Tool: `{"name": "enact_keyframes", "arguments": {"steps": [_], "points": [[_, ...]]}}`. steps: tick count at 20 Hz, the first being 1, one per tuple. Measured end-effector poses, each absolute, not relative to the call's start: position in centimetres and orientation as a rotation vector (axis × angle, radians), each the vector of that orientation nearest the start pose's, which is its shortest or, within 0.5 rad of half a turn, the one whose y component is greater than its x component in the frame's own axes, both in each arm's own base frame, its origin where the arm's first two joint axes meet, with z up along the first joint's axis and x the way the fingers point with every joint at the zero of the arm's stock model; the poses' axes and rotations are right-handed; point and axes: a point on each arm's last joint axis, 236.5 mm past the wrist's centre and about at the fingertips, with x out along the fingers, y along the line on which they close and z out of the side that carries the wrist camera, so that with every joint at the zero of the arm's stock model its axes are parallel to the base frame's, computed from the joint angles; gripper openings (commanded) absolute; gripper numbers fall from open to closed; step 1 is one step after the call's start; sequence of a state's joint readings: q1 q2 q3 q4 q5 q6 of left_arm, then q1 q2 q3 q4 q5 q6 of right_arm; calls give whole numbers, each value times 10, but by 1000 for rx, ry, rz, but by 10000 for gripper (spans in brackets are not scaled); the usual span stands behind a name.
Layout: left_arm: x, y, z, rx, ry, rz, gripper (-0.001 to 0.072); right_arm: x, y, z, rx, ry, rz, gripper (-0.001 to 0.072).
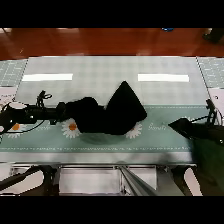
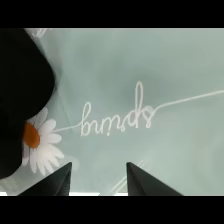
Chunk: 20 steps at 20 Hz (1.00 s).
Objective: Fold the shirts.
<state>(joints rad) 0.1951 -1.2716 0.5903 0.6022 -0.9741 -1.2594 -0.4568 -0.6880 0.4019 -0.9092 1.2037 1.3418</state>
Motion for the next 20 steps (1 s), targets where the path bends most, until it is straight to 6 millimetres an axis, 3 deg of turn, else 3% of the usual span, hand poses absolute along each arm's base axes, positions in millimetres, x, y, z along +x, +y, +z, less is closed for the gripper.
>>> {"name": "enact_keyframes", "arguments": {"steps": [5, 13, 16, 17, 18, 20], "points": [[335, -98, -68, -884, 1259, -275, 19, 228, 80, -53, 783, 1270, 180, 403], [337, -101, -62, -855, 1251, -318, 19, 278, 151, -89, 848, 1363, 309, 385], [337, -101, -61, -853, 1252, -323, 19, 297, 173, -99, 829, 1402, 349, 195], [337, -102, -60, -858, 1251, -328, 19, 305, 177, -99, 814, 1397, 363, 63], [338, -103, -58, -860, 1248, -332, 19, 316, 181, -95, 810, 1380, 376, 26], [346, -104, -47, -861, 1220, -350, 19, 337, 188, -79, 775, 1340, 429, 25]]}}
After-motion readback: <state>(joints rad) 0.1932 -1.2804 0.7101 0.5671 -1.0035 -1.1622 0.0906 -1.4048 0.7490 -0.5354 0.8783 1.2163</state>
